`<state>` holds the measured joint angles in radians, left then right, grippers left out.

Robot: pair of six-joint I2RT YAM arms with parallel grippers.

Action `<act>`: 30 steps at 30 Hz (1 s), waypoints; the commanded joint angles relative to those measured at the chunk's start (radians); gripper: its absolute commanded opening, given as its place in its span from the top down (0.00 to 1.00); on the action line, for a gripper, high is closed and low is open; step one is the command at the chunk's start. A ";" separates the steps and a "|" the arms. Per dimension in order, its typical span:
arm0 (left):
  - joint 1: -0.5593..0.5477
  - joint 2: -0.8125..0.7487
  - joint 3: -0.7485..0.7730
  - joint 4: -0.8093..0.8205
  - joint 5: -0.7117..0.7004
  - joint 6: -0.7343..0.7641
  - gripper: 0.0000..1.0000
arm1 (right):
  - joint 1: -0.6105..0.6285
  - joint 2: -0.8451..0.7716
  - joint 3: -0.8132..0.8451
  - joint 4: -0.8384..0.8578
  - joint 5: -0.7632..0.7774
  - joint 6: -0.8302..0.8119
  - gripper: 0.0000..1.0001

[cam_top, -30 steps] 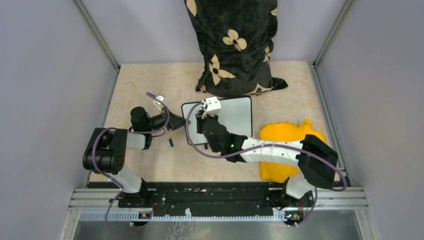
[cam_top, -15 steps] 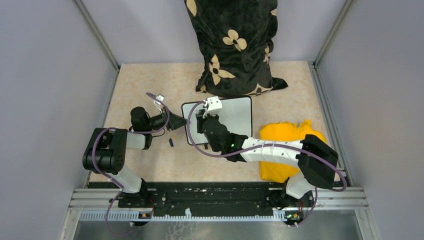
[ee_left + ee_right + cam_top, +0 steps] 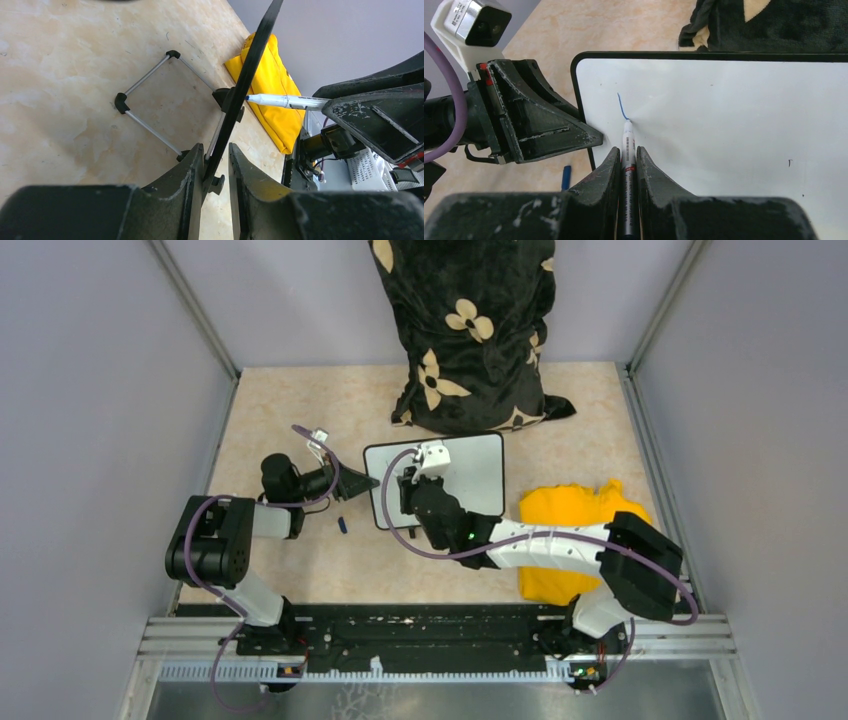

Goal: Write a sentence on the whiteboard

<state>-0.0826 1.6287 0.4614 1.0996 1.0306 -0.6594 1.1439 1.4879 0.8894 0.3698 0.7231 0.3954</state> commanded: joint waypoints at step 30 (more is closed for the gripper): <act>0.004 0.001 0.006 0.019 0.028 0.022 0.85 | -0.036 -0.041 0.026 0.085 0.002 -0.044 1.00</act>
<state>-0.0826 1.6287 0.4614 1.1072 1.0435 -0.6533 1.1202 1.4349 0.8658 0.4263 0.7136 0.3508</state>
